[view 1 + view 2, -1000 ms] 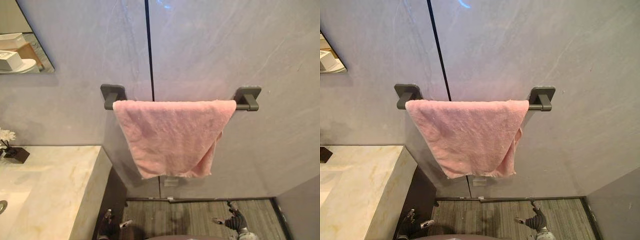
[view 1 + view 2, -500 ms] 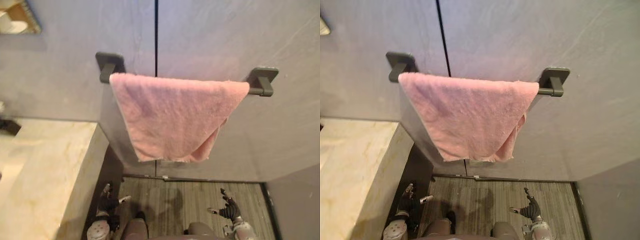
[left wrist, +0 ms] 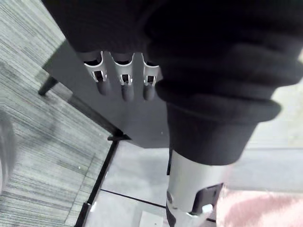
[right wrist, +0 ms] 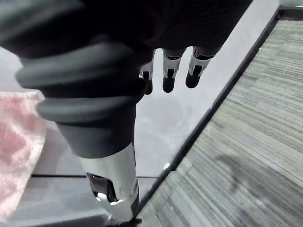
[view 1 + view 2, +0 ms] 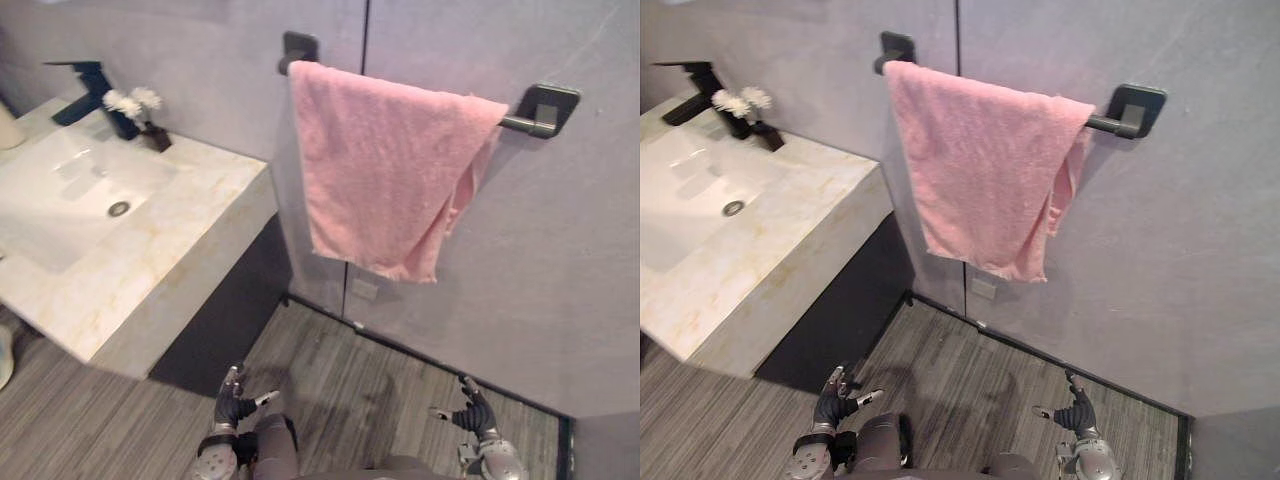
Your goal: Organize washtable
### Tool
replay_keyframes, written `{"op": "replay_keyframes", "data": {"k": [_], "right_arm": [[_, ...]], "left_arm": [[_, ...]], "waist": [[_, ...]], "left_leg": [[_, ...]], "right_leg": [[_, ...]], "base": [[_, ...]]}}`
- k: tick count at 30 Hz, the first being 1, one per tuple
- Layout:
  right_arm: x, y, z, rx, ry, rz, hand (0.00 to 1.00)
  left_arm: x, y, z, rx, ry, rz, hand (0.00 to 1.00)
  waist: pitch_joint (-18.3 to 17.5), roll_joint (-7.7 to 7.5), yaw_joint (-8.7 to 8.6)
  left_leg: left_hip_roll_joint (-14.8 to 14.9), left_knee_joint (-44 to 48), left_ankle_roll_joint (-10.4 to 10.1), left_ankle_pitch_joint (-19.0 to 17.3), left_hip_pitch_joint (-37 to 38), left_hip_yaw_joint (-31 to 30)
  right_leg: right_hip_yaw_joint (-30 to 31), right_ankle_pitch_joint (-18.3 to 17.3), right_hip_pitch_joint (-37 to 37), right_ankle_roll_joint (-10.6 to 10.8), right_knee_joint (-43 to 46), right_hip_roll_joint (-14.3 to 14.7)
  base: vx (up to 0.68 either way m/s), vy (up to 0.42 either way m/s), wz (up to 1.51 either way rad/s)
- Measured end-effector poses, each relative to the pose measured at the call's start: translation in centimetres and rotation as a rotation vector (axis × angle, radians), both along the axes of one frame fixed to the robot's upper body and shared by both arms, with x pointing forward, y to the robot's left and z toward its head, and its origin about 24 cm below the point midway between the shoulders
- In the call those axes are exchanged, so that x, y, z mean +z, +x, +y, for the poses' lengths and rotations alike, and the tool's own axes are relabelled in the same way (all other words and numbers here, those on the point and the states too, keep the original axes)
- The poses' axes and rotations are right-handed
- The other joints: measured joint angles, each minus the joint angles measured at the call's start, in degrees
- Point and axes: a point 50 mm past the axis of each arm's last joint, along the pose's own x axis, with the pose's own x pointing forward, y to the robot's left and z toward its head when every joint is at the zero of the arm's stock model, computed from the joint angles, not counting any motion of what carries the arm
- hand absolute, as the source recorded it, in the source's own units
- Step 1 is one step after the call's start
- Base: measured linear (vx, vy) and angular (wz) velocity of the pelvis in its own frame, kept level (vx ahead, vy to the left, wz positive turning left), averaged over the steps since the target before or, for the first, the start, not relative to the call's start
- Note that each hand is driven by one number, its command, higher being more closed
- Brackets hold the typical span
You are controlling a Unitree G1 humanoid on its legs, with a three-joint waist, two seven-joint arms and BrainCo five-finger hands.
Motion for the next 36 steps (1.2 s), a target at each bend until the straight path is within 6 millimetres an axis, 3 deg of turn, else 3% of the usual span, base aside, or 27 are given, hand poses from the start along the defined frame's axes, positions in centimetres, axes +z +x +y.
{"op": "replay_keyframes", "data": {"k": [1,3,4,5,8,11,17,20,21,22,23,24,25,27,28,30,31,33,34,35,36], "right_arm": [[-0.5,-0.6,-0.2,-0.023,0.008,0.029,0.0],[-1.0,-1.2,-0.6,-0.067,0.015,0.057,0.0],[-1.2,-1.3,-0.7,-0.092,0.024,0.069,0.0],[-1.4,-1.4,-0.7,-0.117,0.041,0.072,0.0],[-1.6,-0.7,-0.2,-0.122,0.061,0.061,0.0],[-1.7,-0.8,-0.3,-0.127,0.062,0.07,0.0],[-2.2,-0.9,0.3,-0.126,0.077,0.097,0.0],[-2.3,-0.9,0.6,-0.12,0.083,0.111,0.0],[-2.3,-0.7,0.7,-0.113,0.083,0.108,0.0],[-2.3,-0.6,0.8,-0.114,0.083,0.106,0.0],[-2.3,-0.5,0.9,-0.11,0.085,0.105,0.0],[-2.3,-0.4,1.0,-0.111,0.088,0.1,0.0],[-2.1,0.1,0.9,-0.109,0.086,0.089,0.0],[-1.8,0.7,0.5,-0.103,0.069,0.074,0.0],[-1.6,1.7,1.3,-0.088,0.087,0.047,0.0],[-1.5,2.4,2.1,-0.082,0.108,0.027,0.0],[-1.3,3.2,2.8,-0.054,0.118,0.015,0.0],[-1.2,3.7,3.3,-0.035,0.126,0.003,0.0],[-1.1,3.9,3.3,-0.032,0.127,0.0,0.0],[-1.0,4.1,3.3,-0.029,0.126,-0.004,0.0],[-1.0,4.0,3.2,-0.028,0.123,-0.002,0.0]], "left_arm": [[-0.4,-0.2,0.1,-0.002,-0.002,0.024,0.0],[-0.5,0.4,0.0,-0.01,-0.003,0.025,0.0],[-0.5,0.5,0.3,-0.016,0.008,0.026,0.0],[-0.6,0.4,0.9,-0.019,0.027,0.037,0.0],[-1.3,-0.8,2.6,-0.032,0.088,0.109,0.0],[-2.0,-1.7,2.8,-0.024,0.088,0.155,0.0],[-2.9,-3.6,3.9,0.055,0.082,0.228,0.0],[-2.9,-4.2,4.6,0.105,0.085,0.236,0.0],[-2.8,-4.1,4.8,0.117,0.09,0.229,0.0],[-2.7,-3.9,5.0,0.139,0.092,0.222,0.0],[-2.7,-3.9,5.2,0.156,0.089,0.216,0.0],[-2.6,-3.4,5.2,0.182,0.077,0.199,0.0],[-2.6,-3.4,5.1,0.2,0.072,0.199,0.0],[-2.8,-4.1,5.3,0.217,0.072,0.22,0.0],[-2.9,-5.1,5.9,0.25,0.078,0.243,0.0],[-3.0,-5.3,6.3,0.258,0.083,0.256,0.0],[-3.2,-5.6,6.2,0.26,0.079,0.272,0.0],[-3.4,-5.9,5.9,0.263,0.07,0.286,0.0],[-3.4,-5.8,5.8,0.262,0.065,0.281,0.0],[-3.4,-5.8,5.8,0.261,0.066,0.281,0.0],[-3.3,-5.7,5.8,0.26,0.066,0.276,0.0]], "waist": [[-0.86,0.82,-0.56],[-1.6,1.89,-2.77],[-2.14,2.01,-3.6],[-2.82,1.66,-3.03],[-3.48,0.72,-3.06],[-3.48,1.18,-3.12],[-3.27,1.09,-3.1],[-2.79,0.45,-2.63],[-2.73,1.04,-2.16],[-2.32,0.58,-2.03],[-2.16,0.22,-2.2],[-1.67,-0.9,-2.86],[-0.8,0.34,-2.89],[-0.24,0.75,-2.95],[-0.17,0.02,-2.61],[0.24,-1.1,-1.69],[0.59,-1.94,-1.14],[0.63,-2.24,-0.06],[0.73,-2.32,0.03],[1.19,-2.2,-0.26],[1.38,-2.14,-0.47]], "left_leg": [[1.27,-5.46,-0.29,-0.19,4.79,1.17],[-0.15,-15.77,-2.15,0.76,8.1,1.78],[-1.02,-22.0,-4.63,2.31,9.31,2.89],[-2.14,-27.78,-5.88,4.08,11.16,3.07],[-4.72,-31.45,-4.26,6.74,13.04,3.12],[-6.65,-34.02,-3.07,8.7,14.4,2.6],[-8.65,-41.11,-2.07,14.34,14.92,-0.91],[-9.6,-40.74,-1.48,15.62,11.23,-5.21],[-10.18,-39.75,-0.24,15.76,8.64,-6.48],[-10.15,-38.91,4.07,12.92,6.73,-1.69],[-10.19,-39.01,6.27,11.36,6.14,1.86],[-9.29,-38.06,6.96,10.81,5.74,10.09],[-7.6,-37.73,5.5,11.87,5.94,17.39],[-6.88,-37.7,2.38,16.18,6.18,19.65],[-8.59,-36.98,2.96,17.06,6.42,17.61],[-9.82,-35.83,3.56,15.41,6.02,16.66],[-10.68,-33.31,4.03,13.0,5.23,16.53],[-11.52,-29.02,4.33,9.2,3.82,16.35],[-11.68,-24.82,4.9,5.64,2.05,15.76],[-12.42,-22.04,5.62,3.49,1.13,13.91],[-12.99,-21.5,6.06,2.89,0.81,12.93]], "right_leg": [[-2.61,0.9,-0.45,0.84,-0.56,-0.68],[-6.07,2.55,-0.35,2.1,-2.19,-1.55],[-7.57,4.53,0.41,2.84,-5.18,-1.41],[-8.07,6.48,1.14,3.53,-8.5,-1.22],[-8.05,10.37,3.74,4.74,-13.52,-2.09],[-8.04,12.02,4.8,5.43,-14.84,-2.91],[-11.3,12.6,3.76,6.17,-14.94,-3.69],[-16.62,12.0,3.93,6.52,-14.56,-4.52],[-19.84,11.65,3.95,7.02,-14.17,-5.19],[-23.78,11.71,4.13,7.23,-14.04,-6.51],[-25.71,12.01,4.21,7.66,-14.69,-7.22],[-29.38,12.7,4.81,7.64,-15.06,-9.0],[-32.53,12.55,6.3,7.96,-14.04,-9.71],[-34.37,12.15,7.37,8.87,-12.34,-9.89],[-34.13,12.62,8.66,9.31,-12.44,-11.17],[-33.02,12.54,9.33,9.42,-12.82,-12.3],[-32.7,12.48,9.82,9.54,-12.77,-13.68],[-32.53,12.56,9.92,9.93,-11.92,-15.34],[-31.87,12.23,9.78,10.41,-8.77,-17.43],[-28.9,12.1,8.53,9.2,-2.06,-20.21],[-25.55,12.34,6.96,5.71,2.73,-21.65]], "base": [[-0.1,0.121,1.14],[-0.1,0.205,1.29],[-0.09,0.236,0.99],[-0.08,0.23,0.61],[-0.09,0.17,0.13],[-0.14,0.095,0.12],[-0.16,0.034,0.32],[-0.15,0.012,0.9],[-0.09,0.053,1.38],[-0.06,0.073,1.54],[-0.02,0.139,1.81],[0.07,0.201,1.81],[0.09,0.223,1.7],[0.11,0.16,0.98],[0.09,0.118,0.69],[0.09,0.125,0.48],[0.11,0.167,0.27],[0.1,0.157,0.12],[0.14,0.171,0.37],[0.15,0.187,0.56],[0.17,0.225,0.96]]}}
